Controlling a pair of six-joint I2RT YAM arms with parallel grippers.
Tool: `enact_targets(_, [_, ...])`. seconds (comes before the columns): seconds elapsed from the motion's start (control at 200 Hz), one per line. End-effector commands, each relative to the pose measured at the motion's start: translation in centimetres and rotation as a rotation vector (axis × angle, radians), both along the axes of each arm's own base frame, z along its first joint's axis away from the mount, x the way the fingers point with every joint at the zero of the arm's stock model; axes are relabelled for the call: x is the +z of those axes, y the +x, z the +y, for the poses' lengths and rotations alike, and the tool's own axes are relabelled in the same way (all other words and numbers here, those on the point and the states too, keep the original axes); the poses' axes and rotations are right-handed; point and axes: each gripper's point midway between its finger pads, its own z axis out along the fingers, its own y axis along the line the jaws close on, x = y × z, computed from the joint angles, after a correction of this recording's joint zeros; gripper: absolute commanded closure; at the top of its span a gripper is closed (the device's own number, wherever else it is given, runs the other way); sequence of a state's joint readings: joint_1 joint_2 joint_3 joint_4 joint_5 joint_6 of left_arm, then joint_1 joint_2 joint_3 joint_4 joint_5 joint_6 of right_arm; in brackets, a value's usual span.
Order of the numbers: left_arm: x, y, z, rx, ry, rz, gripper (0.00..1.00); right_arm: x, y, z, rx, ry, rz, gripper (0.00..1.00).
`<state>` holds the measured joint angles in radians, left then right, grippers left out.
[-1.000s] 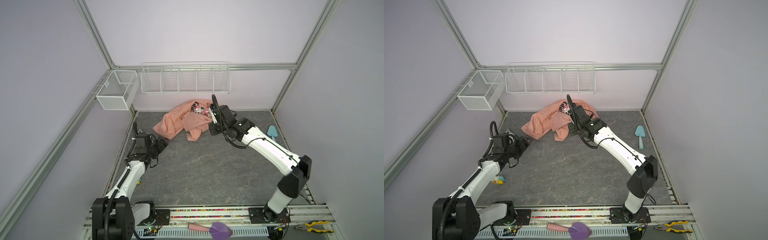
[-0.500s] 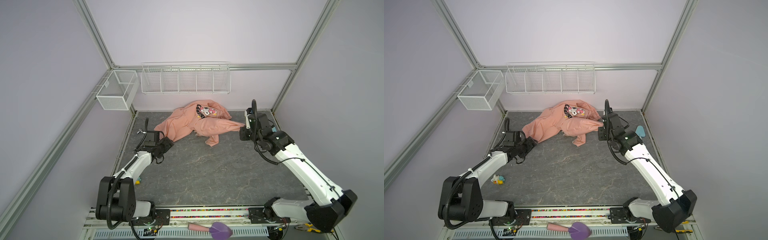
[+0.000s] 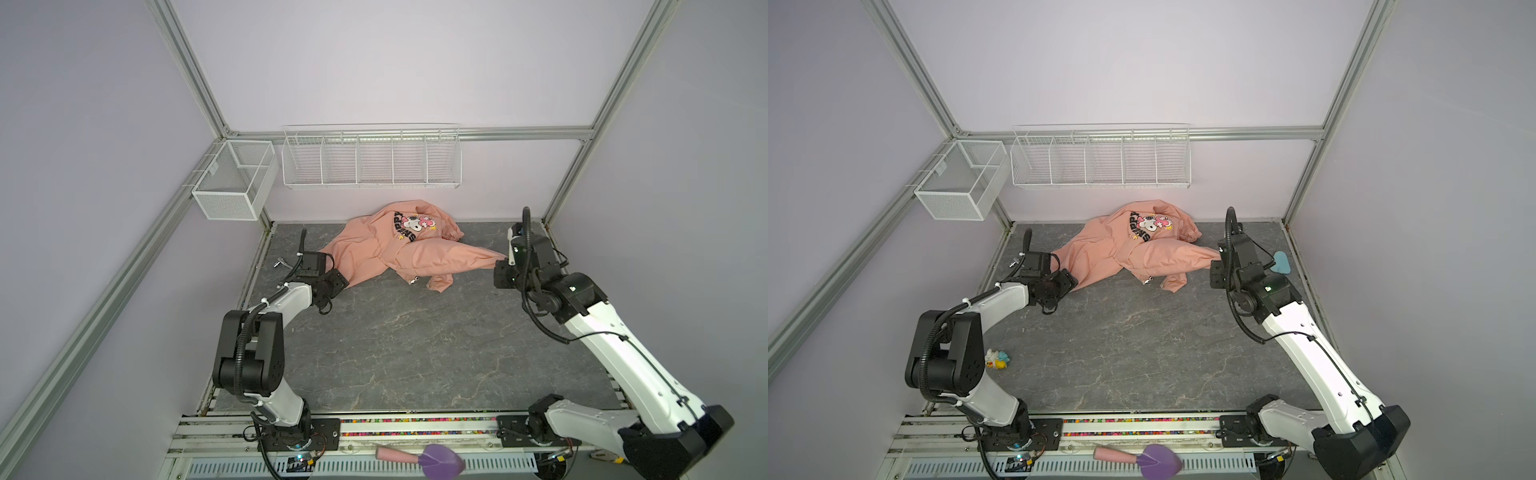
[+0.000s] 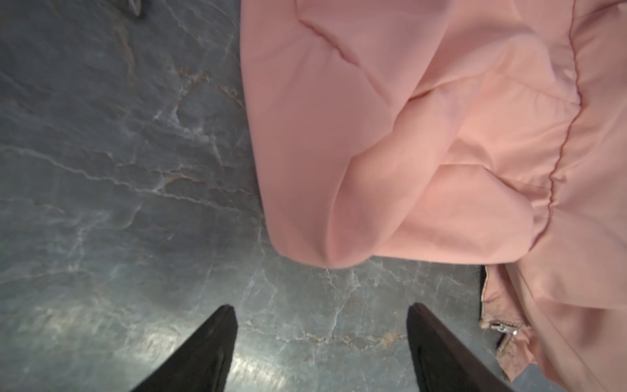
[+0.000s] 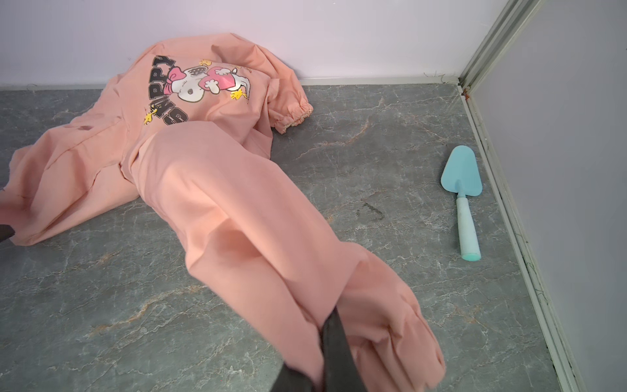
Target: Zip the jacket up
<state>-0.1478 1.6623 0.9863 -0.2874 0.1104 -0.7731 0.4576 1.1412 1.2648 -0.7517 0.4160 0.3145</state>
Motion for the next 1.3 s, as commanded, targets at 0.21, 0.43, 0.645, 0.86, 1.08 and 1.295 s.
enact_targets(0.21, [-1.6, 3.4, 1.2, 0.016, 0.039, 0.024, 0.28, -1.1, -2.7, -2.2, -0.048, -0.011, 0.025, 0.93])
enact_targets(0.43, [-1.5, 4.1, 0.6, -0.034, 0.033, 0.019, 0.76, -1.3, -2.8, -1.7, -0.032, 0.010, 0.032, 0.93])
enact_targets(0.645, [3.0, 3.9, -0.2, -0.128, 0.101, -0.005, 1.00, -0.1, -2.4, -0.3, 0.033, 0.055, 0.008, 0.93])
enact_targets(0.86, [11.9, 2.6, -1.9, -0.225, 0.135, -0.165, 1.00, 2.1, -1.8, 1.5, 0.118, 0.108, -0.031, 0.93])
enact_targets(1.08, [21.9, 0.8, -4.0, -0.347, 0.063, -0.389, 1.00, 5.4, -0.9, 2.1, 0.150, 0.141, -0.088, 0.93])
enact_targets(1.295, [29.9, -1.3, -4.8, -0.401, 0.026, -0.590, 1.00, 8.7, -0.9, 1.6, 0.153, 0.166, -0.152, 0.93])
